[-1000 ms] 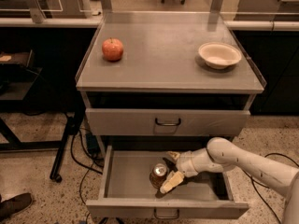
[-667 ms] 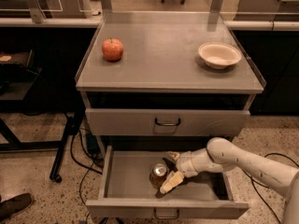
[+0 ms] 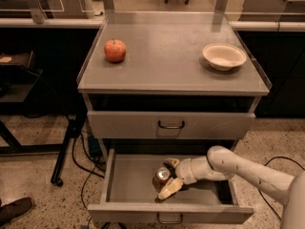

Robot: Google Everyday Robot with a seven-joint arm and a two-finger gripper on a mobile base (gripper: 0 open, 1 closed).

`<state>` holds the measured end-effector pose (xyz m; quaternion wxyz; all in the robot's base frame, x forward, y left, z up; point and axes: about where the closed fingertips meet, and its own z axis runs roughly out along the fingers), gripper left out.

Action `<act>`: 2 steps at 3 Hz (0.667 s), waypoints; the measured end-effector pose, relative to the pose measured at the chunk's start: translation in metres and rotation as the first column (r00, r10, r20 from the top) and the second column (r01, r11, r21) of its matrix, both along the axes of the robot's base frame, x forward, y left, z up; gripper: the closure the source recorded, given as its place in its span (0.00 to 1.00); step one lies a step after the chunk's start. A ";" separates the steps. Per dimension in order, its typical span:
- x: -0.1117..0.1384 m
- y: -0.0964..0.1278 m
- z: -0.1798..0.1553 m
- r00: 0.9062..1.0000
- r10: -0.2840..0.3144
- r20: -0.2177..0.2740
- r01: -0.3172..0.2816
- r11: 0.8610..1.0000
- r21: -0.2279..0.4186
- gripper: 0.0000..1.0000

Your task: Pick orange can from middle drawer and place on counter

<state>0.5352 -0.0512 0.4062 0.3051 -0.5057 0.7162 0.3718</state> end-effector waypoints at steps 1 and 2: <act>0.000 0.002 -0.002 1.000 -0.001 -0.001 0.001 1.000 0.005 0.10; 0.000 0.002 -0.002 1.000 -0.001 -0.001 0.001 1.000 0.005 0.33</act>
Offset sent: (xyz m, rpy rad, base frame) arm 0.0004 0.0023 -0.0022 0.0051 0.0014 -0.0007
